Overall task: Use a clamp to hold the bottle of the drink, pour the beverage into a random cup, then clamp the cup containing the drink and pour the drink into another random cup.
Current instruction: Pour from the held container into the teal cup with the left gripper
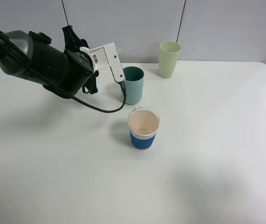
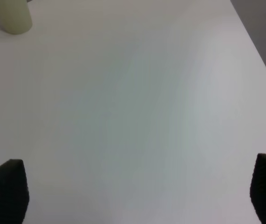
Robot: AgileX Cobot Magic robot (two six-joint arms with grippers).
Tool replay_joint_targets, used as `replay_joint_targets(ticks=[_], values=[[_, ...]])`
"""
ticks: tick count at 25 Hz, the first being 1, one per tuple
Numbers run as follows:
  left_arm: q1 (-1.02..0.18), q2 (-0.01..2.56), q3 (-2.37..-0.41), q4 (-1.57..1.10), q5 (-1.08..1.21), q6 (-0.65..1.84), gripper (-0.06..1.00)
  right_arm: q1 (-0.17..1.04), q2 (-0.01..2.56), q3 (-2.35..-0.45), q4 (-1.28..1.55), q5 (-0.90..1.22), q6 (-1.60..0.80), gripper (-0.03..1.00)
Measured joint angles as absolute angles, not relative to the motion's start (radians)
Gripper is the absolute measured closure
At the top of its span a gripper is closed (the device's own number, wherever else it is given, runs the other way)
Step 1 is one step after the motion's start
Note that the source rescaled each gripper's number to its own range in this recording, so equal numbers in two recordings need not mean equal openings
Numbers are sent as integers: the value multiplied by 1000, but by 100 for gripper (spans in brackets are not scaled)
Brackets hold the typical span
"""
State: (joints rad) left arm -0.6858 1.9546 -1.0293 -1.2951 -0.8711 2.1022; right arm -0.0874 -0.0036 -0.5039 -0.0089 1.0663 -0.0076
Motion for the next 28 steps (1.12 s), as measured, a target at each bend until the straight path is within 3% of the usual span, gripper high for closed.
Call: replay_joint_targets(ticks=[28], values=[[-723, 2020, -1086, -1227, -967, 2310, 94, -87, -4, -504, -9, 1066, -8, -3]])
